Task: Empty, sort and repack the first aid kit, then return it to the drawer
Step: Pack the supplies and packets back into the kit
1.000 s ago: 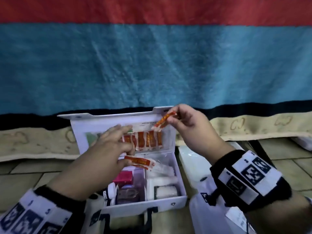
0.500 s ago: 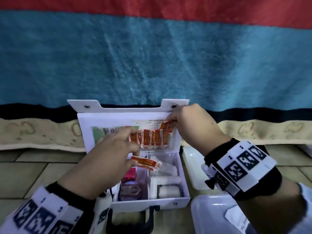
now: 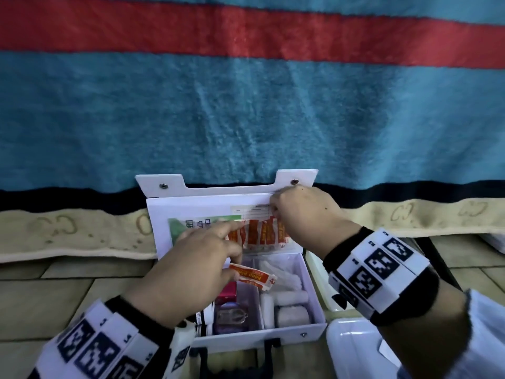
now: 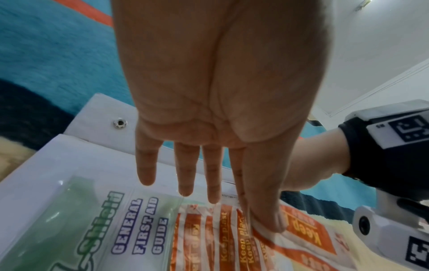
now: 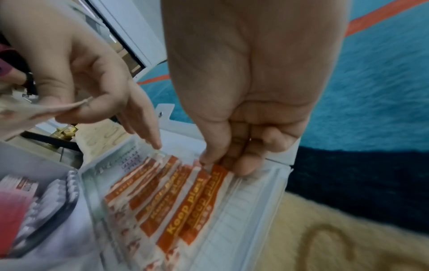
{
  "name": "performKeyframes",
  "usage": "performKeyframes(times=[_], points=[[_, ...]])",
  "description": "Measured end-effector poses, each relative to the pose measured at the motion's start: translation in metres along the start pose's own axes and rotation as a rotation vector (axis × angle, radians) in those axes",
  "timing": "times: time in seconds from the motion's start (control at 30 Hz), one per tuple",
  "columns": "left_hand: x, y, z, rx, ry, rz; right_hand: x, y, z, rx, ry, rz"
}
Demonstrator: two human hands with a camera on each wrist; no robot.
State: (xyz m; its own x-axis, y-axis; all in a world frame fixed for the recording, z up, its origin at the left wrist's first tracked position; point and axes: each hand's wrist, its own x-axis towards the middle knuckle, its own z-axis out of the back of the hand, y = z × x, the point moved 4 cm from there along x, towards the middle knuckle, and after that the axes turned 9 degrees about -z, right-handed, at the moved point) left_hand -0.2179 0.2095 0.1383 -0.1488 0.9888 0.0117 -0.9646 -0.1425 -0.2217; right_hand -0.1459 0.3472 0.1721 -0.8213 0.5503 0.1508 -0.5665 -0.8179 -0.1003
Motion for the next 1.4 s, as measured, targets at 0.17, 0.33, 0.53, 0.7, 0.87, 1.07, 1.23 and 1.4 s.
performKeyframes(times=[0.17,0.33,0.53,0.7,0.87,1.07,1.23,1.4], points=[[-0.002,0.003,-0.001,0.009,0.006,0.003,-0.006,0.006,-0.006,-0.090,0.010,0.045],[-0.001,0.005,0.002,-0.016,-0.005,-0.012,-0.008,0.007,0.000,-0.023,-0.010,0.036],[0.000,0.004,0.004,-0.029,-0.015,-0.002,-0.004,0.006,-0.010,-0.072,-0.028,0.042],[-0.001,0.011,0.003,-0.109,-0.079,0.006,-0.007,-0.007,-0.022,0.145,-0.035,-0.046],[-0.001,0.011,0.003,-0.141,-0.158,0.004,-0.026,-0.026,-0.010,0.825,-0.117,-0.172],[0.000,0.007,0.004,-0.100,-0.193,0.042,-0.041,-0.004,-0.040,1.167,0.203,-0.121],[-0.005,0.006,0.007,-0.129,-0.205,0.059,-0.039,0.000,-0.054,1.126,0.125,-0.145],[-0.006,0.019,0.003,-0.087,-0.270,0.109,-0.027,-0.012,-0.035,1.374,-0.097,-0.204]])
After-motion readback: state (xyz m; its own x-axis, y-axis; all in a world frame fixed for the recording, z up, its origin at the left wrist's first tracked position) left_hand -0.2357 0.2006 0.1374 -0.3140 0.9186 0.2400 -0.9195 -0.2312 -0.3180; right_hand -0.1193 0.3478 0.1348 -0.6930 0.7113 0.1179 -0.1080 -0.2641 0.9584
